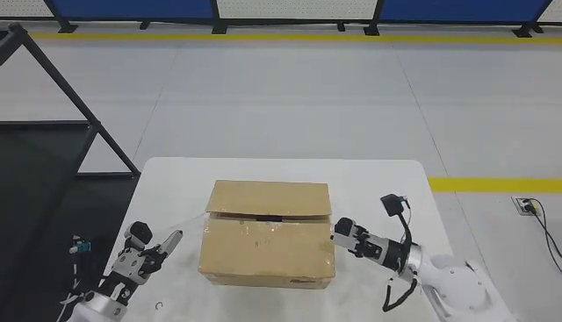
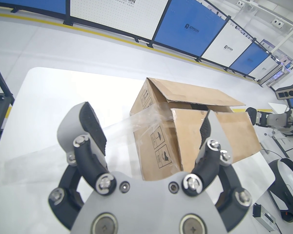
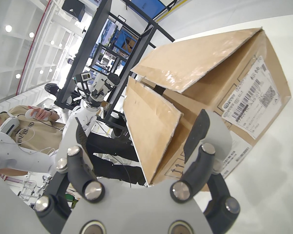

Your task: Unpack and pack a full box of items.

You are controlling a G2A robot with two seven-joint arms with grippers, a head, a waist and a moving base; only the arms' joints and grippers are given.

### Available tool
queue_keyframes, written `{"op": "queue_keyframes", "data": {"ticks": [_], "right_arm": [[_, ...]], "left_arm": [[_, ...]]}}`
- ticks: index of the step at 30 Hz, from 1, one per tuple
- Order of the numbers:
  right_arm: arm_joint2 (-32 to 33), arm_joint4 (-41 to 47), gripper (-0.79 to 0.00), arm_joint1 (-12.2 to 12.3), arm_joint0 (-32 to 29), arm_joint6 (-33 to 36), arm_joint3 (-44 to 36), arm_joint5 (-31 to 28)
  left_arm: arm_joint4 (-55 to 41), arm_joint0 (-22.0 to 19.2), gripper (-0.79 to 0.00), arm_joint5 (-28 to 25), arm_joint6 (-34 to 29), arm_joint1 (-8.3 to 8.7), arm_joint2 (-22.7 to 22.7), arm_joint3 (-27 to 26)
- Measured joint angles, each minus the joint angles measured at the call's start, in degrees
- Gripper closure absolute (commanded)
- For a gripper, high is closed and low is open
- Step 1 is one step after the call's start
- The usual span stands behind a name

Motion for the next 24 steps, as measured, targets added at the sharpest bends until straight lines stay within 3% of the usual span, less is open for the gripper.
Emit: {"op": "queue_keyframes", "data": {"ticks": [6, 14, 24], "right_arm": [[-0.88, 5.57, -0.785, 0.09, 0.67, 3.41, 0.15, -5.34], [-0.25, 14.15, -0.785, 1.35, -1.43, 14.02, -4.56, -12.96], [-2.87, 6.16, -0.785, 5.81, -8.09, 12.73, -17.27, -14.26]], "left_arm": [[-2.32, -0.38, -0.785, 0.54, -1.0, 0.0, -0.04, 0.71], [-3.36, -0.88, -0.785, 0.36, -2.09, 0.03, 0.8, 0.65], [-2.07, -1.67, -0.785, -0.84, -4.21, 0.13, 3.26, 0.79]]}}
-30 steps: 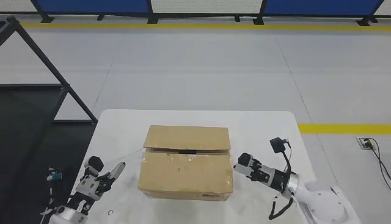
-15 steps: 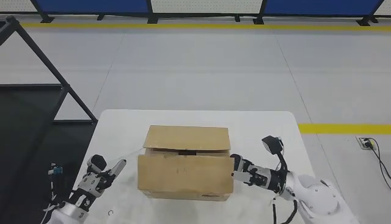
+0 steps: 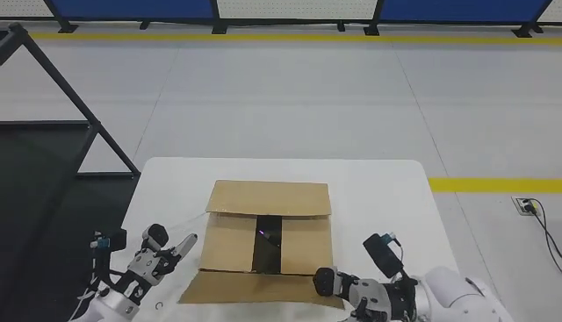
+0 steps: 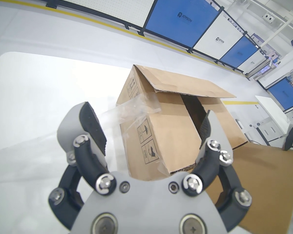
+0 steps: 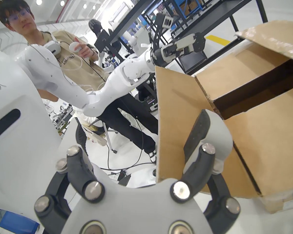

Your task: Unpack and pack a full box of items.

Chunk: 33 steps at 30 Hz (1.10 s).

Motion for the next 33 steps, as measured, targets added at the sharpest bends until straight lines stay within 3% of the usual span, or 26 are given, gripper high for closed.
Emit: {"op": "queue_keyframes", "data": {"ticks": [13, 22, 33], "right_arm": [[-7.46, -7.51, -0.785, 5.8, -1.46, -4.35, 4.69, -4.34], [-12.88, -5.45, -0.785, 6.33, 1.38, -5.95, 11.11, -5.93], [-16.43, -6.65, -0.785, 6.63, 3.66, -6.99, 13.42, -6.98]], "left_arm": [[1.1, -1.23, -0.785, 0.45, -0.99, 0.1, 1.69, 0.08], [0.6, -1.4, -0.785, 0.92, -1.67, 0.22, 1.54, -0.03], [-0.52, -1.48, -0.785, -0.03, -2.35, 0.34, 1.93, -0.31]]}}
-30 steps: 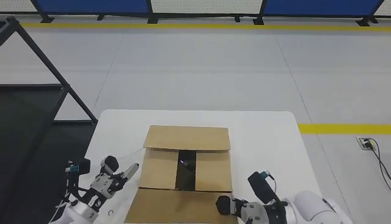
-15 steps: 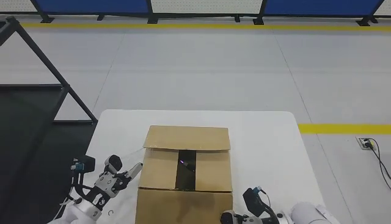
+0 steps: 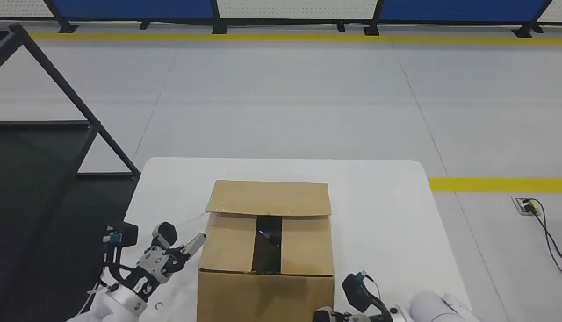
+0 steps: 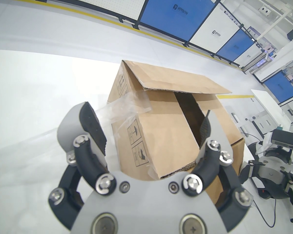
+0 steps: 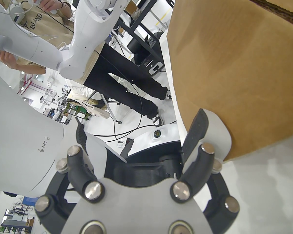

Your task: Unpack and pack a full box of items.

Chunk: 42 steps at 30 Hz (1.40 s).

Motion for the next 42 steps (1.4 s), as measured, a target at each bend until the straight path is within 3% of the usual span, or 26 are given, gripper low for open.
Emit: {"op": "queue_keyframes", "data": {"ticks": [10, 13, 25, 33, 42], "right_arm": [[-1.31, -0.95, -0.785, 0.7, 0.91, -1.28, -0.28, -1.28], [-1.69, -0.98, -0.785, 1.0, 1.31, -1.3, -0.45, -1.3], [-3.56, -0.77, -0.785, 2.09, 2.61, -2.04, -1.28, -2.04], [0.06, 1.84, -0.785, 3.95, 0.96, -5.39, -5.87, -4.98], [4.96, 27.56, -0.785, 5.0, 4.41, -2.55, -5.72, 10.52]], "left_arm": [[0.44, 4.27, -0.785, -20.45, -12.08, 1.97, -4.65, 1.11], [3.34, 5.15, -0.785, -22.93, -14.31, 2.43, -5.58, 1.48], [24.32, 4.77, -0.785, -15.54, -3.68, 2.15, 0.22, 3.82], [24.48, 4.83, -0.785, -15.5, -1.82, 2.34, 0.37, 4.41], [20.6, 5.87, -0.785, -16.42, -0.96, 2.63, -0.93, 3.15]]}}
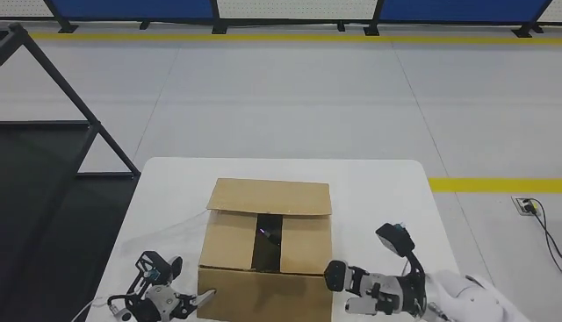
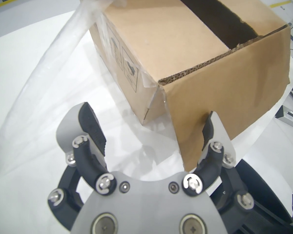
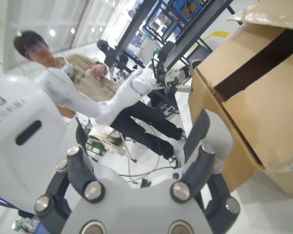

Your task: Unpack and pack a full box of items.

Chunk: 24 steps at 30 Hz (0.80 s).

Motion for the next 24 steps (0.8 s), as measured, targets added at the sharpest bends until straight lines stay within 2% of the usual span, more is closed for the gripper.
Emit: {"op": "queue_keyframes", "data": {"ticks": [2, 9, 13, 19, 24], "right_arm": [[0.32, 3.33, -0.785, -0.05, 0.83, 0.59, 0.99, 2.8], [0.31, 3.06, -0.785, -0.05, 0.77, 0.54, 0.96, 2.44], [0.17, 3.45, -0.785, -0.18, 0.6, -0.31, 0.63, 3.35], [-2.55, 7.27, -0.785, -2.03, 4.6, -7.25, 2.63, 13.85], [-5.91, 8.14, -0.785, -3.8, 10.9, -7.38, 8.65, 23.99]], "left_arm": [[-1.44, 0.32, -0.785, -0.76, -0.42, 0.12, -0.57, -0.45], [-7.43, 1.53, -0.785, -2.64, -0.8, 0.53, -3.3, -1.87], [-15.37, 2.26, -0.785, -2.97, -0.29, 0.66, -5.39, -2.69], [-28.2, 1.83, -0.785, -1.01, 0.19, 0.81, -8.33, -3.04], [-35.1, 1.57, -0.785, 3.26, 3.42, 0.6, -10.07, -2.84]]}}
